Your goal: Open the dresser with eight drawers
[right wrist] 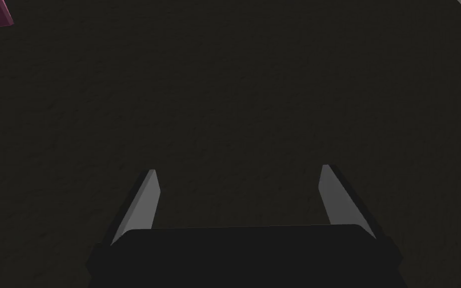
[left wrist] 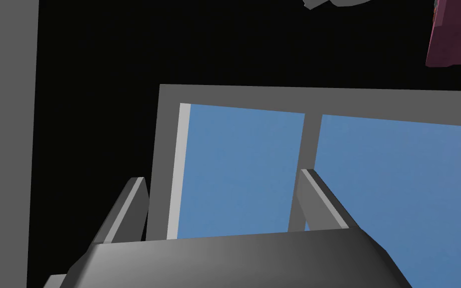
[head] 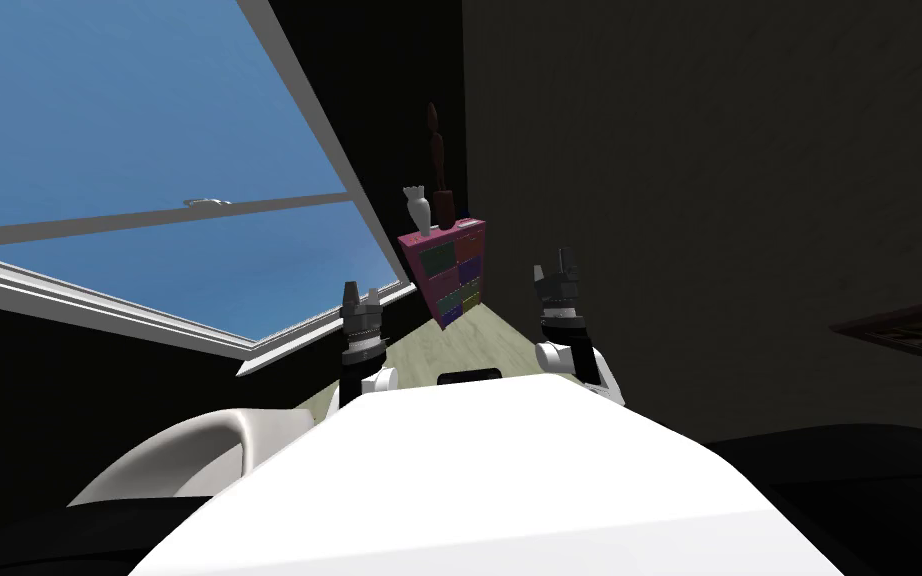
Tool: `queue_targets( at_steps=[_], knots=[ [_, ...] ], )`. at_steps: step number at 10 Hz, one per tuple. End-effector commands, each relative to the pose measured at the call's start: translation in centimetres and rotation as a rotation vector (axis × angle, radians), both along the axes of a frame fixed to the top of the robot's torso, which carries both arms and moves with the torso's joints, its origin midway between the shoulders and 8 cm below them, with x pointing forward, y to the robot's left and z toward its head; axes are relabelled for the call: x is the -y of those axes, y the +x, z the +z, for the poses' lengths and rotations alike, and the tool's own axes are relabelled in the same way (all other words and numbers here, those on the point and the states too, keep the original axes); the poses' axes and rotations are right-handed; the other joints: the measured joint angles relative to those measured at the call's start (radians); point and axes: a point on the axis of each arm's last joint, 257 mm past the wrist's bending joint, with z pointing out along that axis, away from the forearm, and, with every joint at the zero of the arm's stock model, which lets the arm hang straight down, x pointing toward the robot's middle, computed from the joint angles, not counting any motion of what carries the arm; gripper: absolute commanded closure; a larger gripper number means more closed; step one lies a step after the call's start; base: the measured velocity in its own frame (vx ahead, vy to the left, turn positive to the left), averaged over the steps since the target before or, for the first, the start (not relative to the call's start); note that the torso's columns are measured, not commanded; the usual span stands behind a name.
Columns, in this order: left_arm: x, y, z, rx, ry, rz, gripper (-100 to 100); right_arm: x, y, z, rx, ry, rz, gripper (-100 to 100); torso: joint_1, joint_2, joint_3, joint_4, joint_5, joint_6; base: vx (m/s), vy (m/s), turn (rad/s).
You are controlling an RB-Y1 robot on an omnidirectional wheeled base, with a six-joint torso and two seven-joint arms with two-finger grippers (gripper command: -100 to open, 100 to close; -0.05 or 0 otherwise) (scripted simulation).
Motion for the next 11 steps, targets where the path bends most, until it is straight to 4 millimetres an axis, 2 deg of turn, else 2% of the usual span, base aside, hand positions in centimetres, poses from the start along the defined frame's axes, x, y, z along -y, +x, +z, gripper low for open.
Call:
queue_targets(
  at_steps=[1,9,10,11],
  knots=[
    [0.0,0.0,0.0,0.000,0.000,0.000,0,0.0,0.0,0.0,0.000,0.000,0.000,0,0.000,0.040,-0.082,0.041,0.000,0.000,0.000,0.000,0.000],
    [0.0,0.0,0.0,0.000,0.000,0.000,0,0.0,0.0,0.0,0.000,0.000,0.000,0,0.000,0.618,-1.234,0.617,0.000,0.000,0.000,0.000,0.000],
    [0.2,0.4,-0.7,-0.019,0.036,-0.018,-100,0.0,0.0,0.0,0.000,0.000,0.000,0,0.000,0.691,-1.382,0.691,0.000,0.000,0.049,-0.038,0.025],
    [0.2,0.6,-1.2,-0.030,0.050,-0.024,-100,0.0,0.0,0.0,0.000,0.000,0.000,0,-0.002,0.723,-1.452,0.724,0.000,0.000,0.093,-0.056,0.026]
  ],
)
